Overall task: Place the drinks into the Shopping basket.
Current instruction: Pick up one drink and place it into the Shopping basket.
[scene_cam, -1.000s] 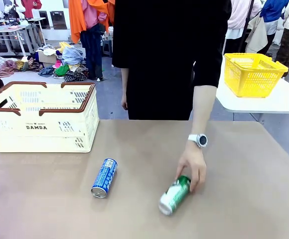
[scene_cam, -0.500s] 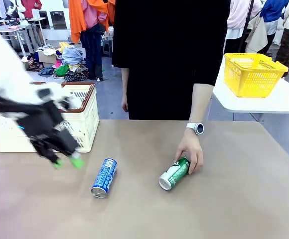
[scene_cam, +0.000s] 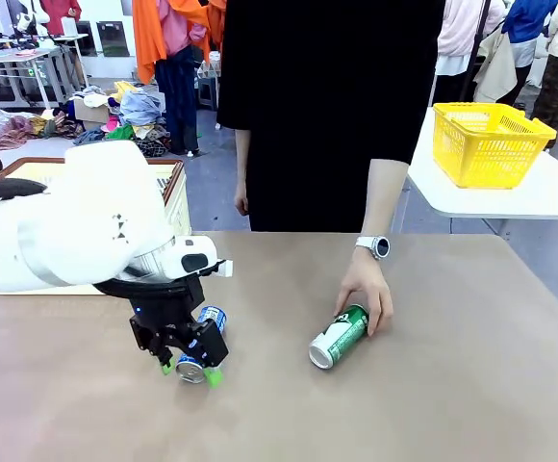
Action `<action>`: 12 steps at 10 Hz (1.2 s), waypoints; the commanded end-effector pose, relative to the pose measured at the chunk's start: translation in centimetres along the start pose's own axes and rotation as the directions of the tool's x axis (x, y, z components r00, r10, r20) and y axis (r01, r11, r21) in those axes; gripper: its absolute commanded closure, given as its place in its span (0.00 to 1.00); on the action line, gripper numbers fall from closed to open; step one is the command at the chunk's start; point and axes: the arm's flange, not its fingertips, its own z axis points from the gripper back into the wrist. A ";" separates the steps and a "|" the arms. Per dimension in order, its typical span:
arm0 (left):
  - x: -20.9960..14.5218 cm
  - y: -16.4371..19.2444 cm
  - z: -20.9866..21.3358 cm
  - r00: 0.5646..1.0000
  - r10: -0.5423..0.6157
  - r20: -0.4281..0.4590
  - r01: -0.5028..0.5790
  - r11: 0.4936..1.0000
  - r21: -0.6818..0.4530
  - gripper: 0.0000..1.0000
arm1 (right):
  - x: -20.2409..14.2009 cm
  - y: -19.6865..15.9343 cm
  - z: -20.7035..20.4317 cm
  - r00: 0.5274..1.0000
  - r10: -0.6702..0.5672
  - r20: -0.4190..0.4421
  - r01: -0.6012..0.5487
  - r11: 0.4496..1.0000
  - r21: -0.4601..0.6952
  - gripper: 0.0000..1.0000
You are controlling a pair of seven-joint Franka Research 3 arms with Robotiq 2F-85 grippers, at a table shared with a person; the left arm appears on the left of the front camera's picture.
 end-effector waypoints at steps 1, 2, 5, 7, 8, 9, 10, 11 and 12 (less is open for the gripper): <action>-1.8 1.3 -2.0 0.991 0.099 0.089 -0.109 0.988 0.108 0.00 | -0.1 0.5 0.1 1.000 -0.006 -0.004 0.006 1.000 0.016 0.00; -1.8 1.1 -1.4 0.990 0.097 0.101 -0.106 0.990 0.095 0.00 | -0.1 0.5 0.1 1.000 -0.006 -0.004 0.006 1.000 0.016 0.00; -0.5 0.9 -1.0 0.949 0.130 0.287 -0.184 0.968 0.171 0.00 | -0.1 0.5 0.1 1.000 -0.006 -0.004 0.006 1.000 0.016 0.00; 0.5 1.4 -1.9 0.942 0.154 0.298 -0.216 0.958 0.188 0.00 | -0.1 0.5 0.1 1.000 -0.006 -0.004 0.006 1.000 0.016 0.00; 0.7 1.6 -2.1 0.942 0.157 0.297 -0.220 0.957 0.191 0.00 | -0.1 0.5 0.1 1.000 -0.006 -0.004 0.006 1.000 0.016 0.00; 0.9 1.9 -2.4 0.940 0.170 0.296 -0.233 0.953 0.195 0.00 | -0.1 0.5 0.1 1.000 -0.006 -0.004 0.006 1.000 0.016 0.00; 1.0 2.1 -2.7 0.940 0.174 0.292 -0.237 0.952 0.196 0.00 | -0.1 0.5 0.1 1.000 -0.006 -0.004 0.006 1.000 0.016 0.00; 1.1 2.4 -3.1 0.940 0.179 0.289 -0.240 0.952 0.192 0.00 | -0.1 0.5 0.1 1.000 -0.006 -0.004 0.006 1.000 0.016 0.00; 1.2 2.6 -3.4 0.942 0.180 0.283 -0.237 0.954 0.182 0.00 | -0.1 0.5 0.1 1.000 -0.006 -0.004 0.006 1.000 0.016 0.00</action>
